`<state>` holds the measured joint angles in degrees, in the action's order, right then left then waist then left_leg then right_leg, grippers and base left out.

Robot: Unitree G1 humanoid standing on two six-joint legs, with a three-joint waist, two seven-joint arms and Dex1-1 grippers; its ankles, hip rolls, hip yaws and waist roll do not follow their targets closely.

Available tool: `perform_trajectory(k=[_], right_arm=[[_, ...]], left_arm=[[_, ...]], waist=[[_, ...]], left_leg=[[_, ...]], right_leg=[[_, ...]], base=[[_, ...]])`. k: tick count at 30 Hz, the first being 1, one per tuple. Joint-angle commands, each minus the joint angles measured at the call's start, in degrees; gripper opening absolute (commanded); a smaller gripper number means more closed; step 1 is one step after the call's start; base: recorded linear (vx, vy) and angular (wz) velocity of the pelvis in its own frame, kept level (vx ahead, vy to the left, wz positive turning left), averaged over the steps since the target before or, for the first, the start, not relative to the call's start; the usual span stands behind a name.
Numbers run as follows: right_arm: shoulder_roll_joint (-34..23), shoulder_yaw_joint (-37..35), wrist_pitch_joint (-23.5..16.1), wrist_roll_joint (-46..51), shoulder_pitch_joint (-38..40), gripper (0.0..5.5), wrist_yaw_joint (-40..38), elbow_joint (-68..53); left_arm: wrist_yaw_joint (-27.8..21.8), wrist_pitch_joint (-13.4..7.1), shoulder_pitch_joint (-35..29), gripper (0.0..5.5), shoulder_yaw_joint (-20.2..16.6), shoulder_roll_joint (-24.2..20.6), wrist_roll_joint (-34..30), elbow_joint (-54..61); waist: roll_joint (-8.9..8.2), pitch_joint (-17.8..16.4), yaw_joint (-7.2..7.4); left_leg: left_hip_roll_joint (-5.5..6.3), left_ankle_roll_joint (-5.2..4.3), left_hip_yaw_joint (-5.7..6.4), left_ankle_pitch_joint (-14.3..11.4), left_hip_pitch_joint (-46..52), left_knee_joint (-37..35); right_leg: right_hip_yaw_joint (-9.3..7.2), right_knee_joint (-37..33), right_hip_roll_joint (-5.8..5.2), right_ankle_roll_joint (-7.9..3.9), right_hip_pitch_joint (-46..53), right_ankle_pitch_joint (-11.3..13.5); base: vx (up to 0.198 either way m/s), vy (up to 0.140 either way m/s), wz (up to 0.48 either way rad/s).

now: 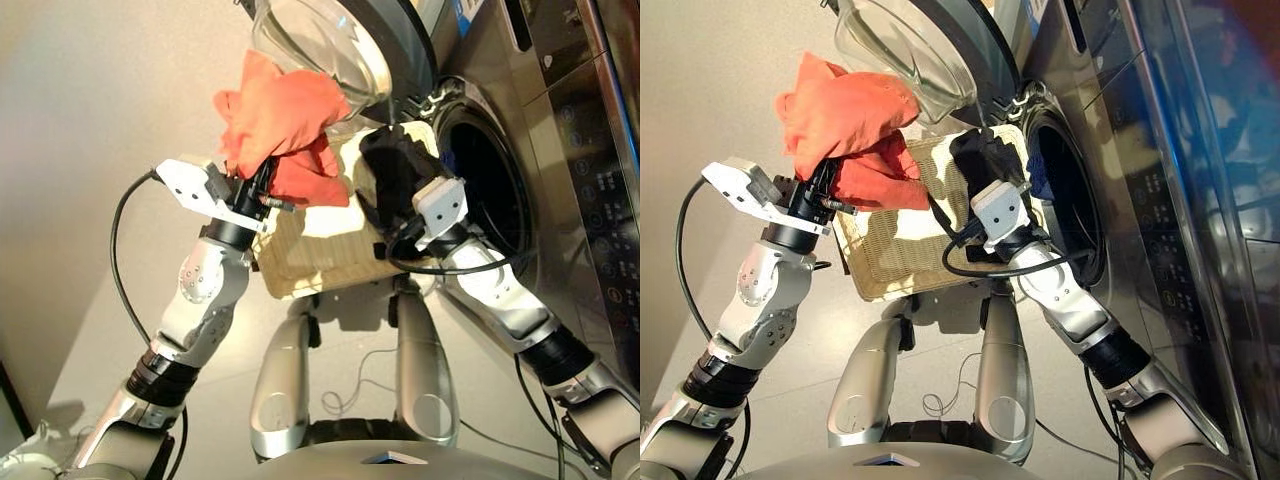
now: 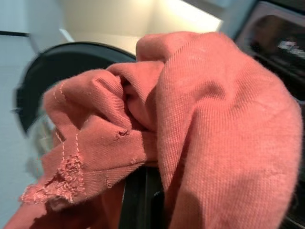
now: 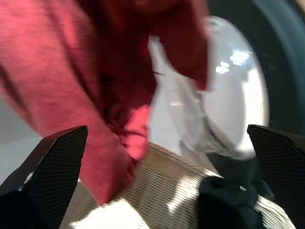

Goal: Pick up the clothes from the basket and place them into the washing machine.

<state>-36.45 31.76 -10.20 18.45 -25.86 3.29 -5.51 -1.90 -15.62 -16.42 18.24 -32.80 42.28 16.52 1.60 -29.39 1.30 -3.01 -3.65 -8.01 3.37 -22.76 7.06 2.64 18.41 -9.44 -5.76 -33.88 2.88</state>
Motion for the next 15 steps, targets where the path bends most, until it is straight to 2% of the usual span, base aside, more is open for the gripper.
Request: perform_trajectory(k=[1, 10, 15], right_arm=[[-3.55, 3.54, -1.26, 2.55, -6.35, 5.50, 2.90, -6.72], [0.21, 7.79, -0.05, 0.82, -13.49, 5.50, 4.27, -4.03], [4.99, 9.74, -0.13, -1.70, -18.31, 5.50, 2.87, -0.49]], left_arm=[[-3.90, -1.77, 0.41, 0.00, 1.68, -3.61, 2.98, 7.79], [-7.14, -0.05, -1.65, 0.00, 4.99, -6.25, 6.32, 9.21], [-7.81, 1.12, -3.23, 0.00, 7.50, -6.75, 8.57, 8.83]], waist=[[-0.74, 4.78, -0.22], [-0.09, 5.10, -0.60], [0.18, 5.02, -1.08]], left_leg=[[1.01, -2.12, 0.22, 0.21, -1.18, 1.20], [0.76, -1.99, -0.09, 0.22, -1.74, 2.04], [0.60, -1.89, -0.14, 0.21, -2.08, 2.37]], right_leg=[[-0.75, -7.69, -1.75, -5.29, 5.10, 4.96], [-0.29, -7.46, -1.72, -5.25, 4.49, 4.85], [-0.15, -7.14, -1.81, -5.20, 4.26, 4.79]], base=[[0.000, 0.000, 0.000], [0.000, 0.000, 0.000], [0.000, 0.000, 0.000]])
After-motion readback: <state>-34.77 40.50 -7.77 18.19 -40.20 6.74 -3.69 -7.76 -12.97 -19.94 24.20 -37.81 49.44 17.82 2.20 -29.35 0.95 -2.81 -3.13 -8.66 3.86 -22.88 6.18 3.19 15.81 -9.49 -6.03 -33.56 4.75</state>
